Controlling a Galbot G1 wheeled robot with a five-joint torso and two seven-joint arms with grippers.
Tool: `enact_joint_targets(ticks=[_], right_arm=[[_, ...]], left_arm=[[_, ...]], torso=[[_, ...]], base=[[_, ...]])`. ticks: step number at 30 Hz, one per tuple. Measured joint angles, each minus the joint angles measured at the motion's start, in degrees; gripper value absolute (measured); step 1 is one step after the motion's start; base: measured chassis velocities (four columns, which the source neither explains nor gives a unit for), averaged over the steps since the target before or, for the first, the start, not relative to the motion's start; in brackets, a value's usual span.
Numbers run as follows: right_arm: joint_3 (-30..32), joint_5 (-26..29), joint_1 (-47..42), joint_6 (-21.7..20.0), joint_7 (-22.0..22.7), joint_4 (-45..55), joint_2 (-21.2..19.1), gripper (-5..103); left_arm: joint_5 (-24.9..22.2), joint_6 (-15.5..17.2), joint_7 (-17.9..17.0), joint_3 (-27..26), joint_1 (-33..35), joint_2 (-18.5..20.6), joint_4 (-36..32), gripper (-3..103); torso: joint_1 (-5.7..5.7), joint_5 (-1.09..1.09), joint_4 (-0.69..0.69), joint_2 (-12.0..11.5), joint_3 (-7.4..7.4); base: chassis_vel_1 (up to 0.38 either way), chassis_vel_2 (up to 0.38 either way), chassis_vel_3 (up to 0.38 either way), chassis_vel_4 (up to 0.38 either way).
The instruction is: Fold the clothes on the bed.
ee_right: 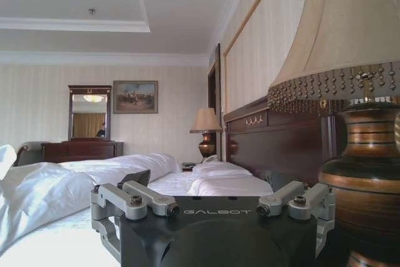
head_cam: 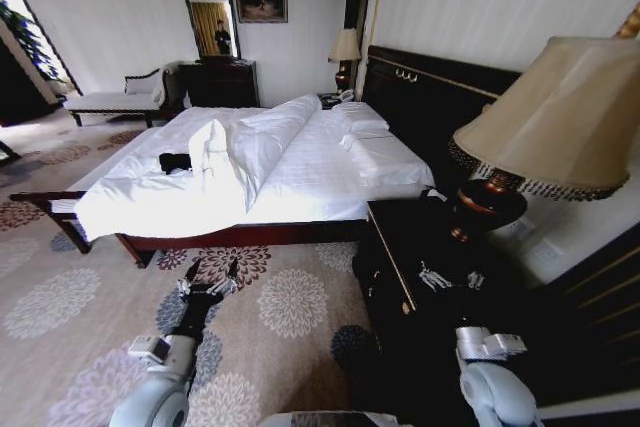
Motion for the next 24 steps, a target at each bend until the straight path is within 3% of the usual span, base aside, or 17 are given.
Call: enact_joint_targets(ticks=[7,18,24], right_arm=[[0.01,-1.21,-2.16,0.52,-6.03,3.18,1.08,100],[0.02,-3.80,-2.51,1.36,-5.21,2.07,1.53,100],[-0.13,-3.81,-3.30,0.34,-4.51,3.19,2.14,100]], left_arm=[[1.77,-0.28,-0.26,-0.04,1.43,-0.75,-0.56,100],[3.42,-1.84,-0.61,-0.04,4.03,-2.39,-1.85,100],[3.95,-4.52,0.21,-0.06,5.12,-4.21,-0.79,100]], torso=[[0.00,0.00,0.01,0.00,0.00],[0.00,0.02,0.01,0.00,0.00],[0.00,0.01,0.01,0.00,0.00]], base=[[0.000,0.000,0.000,0.000],[0.000,0.000,0.000,0.000],[0.000,0.000,0.000,0.000]])
